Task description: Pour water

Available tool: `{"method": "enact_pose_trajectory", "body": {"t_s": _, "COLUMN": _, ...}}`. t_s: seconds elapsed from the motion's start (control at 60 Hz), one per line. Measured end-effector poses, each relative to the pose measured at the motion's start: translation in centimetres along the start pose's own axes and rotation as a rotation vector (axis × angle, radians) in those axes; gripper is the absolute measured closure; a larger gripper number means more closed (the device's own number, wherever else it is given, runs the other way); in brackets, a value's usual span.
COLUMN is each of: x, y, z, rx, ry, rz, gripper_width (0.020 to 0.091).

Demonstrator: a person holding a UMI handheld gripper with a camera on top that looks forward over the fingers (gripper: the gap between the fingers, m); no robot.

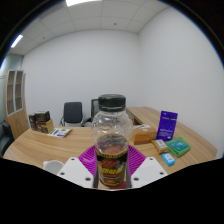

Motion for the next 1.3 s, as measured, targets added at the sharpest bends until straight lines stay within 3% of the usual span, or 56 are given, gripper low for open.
{"method": "enact_pose_trajectory", "body": {"t_s": 0.217, "x": 6.1, "y": -4.5, "z": 1.6, "rx": 0.034, "ry": 0.093, "rz": 0.010, "gripper_width": 0.0735}}
{"method": "enact_pose_trajectory", "body": {"t_s": 0.333, "x": 6.5, "y": -4.4, "z": 1.2, "rx": 0.029, "ry": 0.056, "rz": 0.000, "gripper_width": 0.0714}}
{"method": "enact_pose_trajectory", "body": {"t_s": 0.483, "x": 6.7, "y": -4.6, "z": 1.1, "rx": 0.045, "ry": 0.089, "rz": 0.016, "gripper_width": 0.0540}}
{"method": "enact_pose_trajectory", "body": {"t_s": 0.55, "x": 6.6, "y": -4.6, "z": 0.6, "rx": 0.062, "ry": 0.137, "rz": 0.024, "gripper_width": 0.0255}}
{"method": "enact_pose_trajectory", "body": {"t_s": 0.567, "x": 6.6, "y": -4.3, "z": 0.3, "rx": 0.065, "ry": 0.141, "rz": 0.024, "gripper_width": 0.0240}}
{"method": "enact_pose_trajectory", "body": {"t_s": 0.6, "x": 6.4, "y": -4.1, "z": -0.4, "rx": 0.070, "ry": 0.153, "rz": 0.021, "gripper_width": 0.0279}}
{"method": "enact_pose_trajectory", "body": {"t_s": 0.683, "x": 5.5, "y": -3.4, "z": -2.7, "rx": 0.092, "ry": 0.166, "rz": 0.002, "gripper_width": 0.0241}}
{"method": "enact_pose_trajectory", "body": {"t_s": 1.117, "x": 1.9, "y": 4.6, "z": -24.9, "rx": 0.118, "ry": 0.244, "rz": -0.026, "gripper_width": 0.0245}}
{"method": "enact_pose_trajectory", "body": {"t_s": 1.3, "x": 1.6, "y": 6.0, "z": -30.4, "rx": 0.122, "ry": 0.239, "rz": -0.019, "gripper_width": 0.0247}}
Point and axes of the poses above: the point between the fingertips, and its own axes, seen from behind it with the camera up: y to the left, x down, z forward, the way the camera looks, the point moved 10 cm from there along -z, backward, against the way the camera looks, and after that the axes turned 13 degrees about z, right-handed, at the moved point
